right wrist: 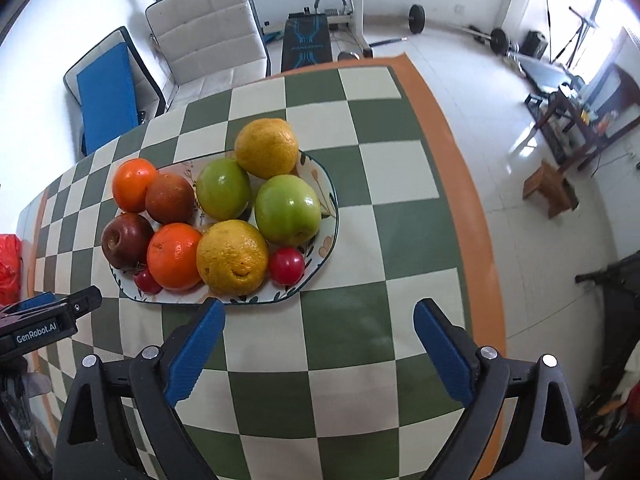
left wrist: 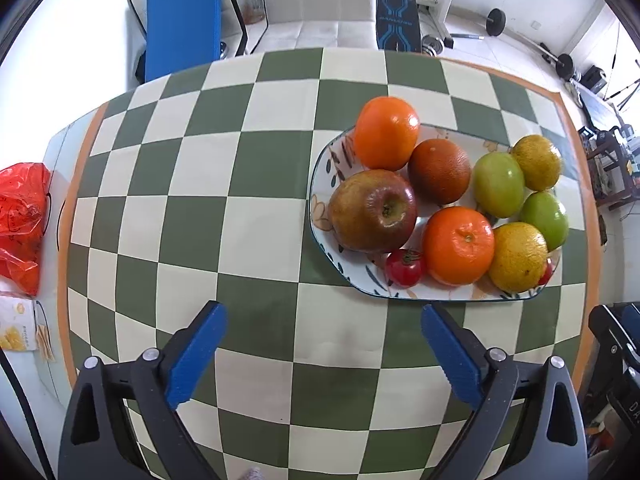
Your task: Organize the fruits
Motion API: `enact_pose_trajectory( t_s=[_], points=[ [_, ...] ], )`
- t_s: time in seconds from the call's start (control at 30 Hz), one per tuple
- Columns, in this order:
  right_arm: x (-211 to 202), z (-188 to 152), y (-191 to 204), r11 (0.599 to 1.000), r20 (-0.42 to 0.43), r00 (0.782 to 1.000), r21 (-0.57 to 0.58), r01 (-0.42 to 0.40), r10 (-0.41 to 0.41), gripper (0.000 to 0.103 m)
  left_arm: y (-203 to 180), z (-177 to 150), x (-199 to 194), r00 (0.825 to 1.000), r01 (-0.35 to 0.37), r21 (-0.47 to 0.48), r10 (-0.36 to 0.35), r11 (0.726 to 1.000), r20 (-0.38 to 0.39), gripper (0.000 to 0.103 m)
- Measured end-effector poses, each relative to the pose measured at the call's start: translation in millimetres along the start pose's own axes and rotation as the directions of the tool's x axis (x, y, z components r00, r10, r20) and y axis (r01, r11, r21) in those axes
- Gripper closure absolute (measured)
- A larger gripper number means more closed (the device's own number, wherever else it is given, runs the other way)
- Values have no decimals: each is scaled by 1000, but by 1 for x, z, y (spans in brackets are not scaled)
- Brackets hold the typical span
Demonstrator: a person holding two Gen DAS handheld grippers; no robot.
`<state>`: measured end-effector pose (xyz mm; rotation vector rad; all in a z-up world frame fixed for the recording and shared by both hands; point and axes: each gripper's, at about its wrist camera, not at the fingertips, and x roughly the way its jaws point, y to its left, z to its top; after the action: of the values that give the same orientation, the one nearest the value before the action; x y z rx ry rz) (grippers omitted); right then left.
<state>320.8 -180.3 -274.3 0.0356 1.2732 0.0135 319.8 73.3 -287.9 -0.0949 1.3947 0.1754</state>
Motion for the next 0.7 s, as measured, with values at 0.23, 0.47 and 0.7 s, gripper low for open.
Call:
enact_pose_trajectory(
  t_s=[0.23, 0.47, 0.7],
  points=[
    [-30, -2, 5, 999, 45, 999, -24, 25, -24, 5, -2, -1, -26, 998, 23, -3, -23, 1000, 62, 3],
    [-69, -10, 9, 999, 98, 995, -16, 37, -35, 5, 1, -25, -77, 991, 46, -5, -45, 999, 123, 3],
    [-128, -34, 7, 1000, 161, 987, -9, 28, -26, 5, 8, -58, -143, 972, 63, 10, -63, 998, 228, 3]
  ],
)
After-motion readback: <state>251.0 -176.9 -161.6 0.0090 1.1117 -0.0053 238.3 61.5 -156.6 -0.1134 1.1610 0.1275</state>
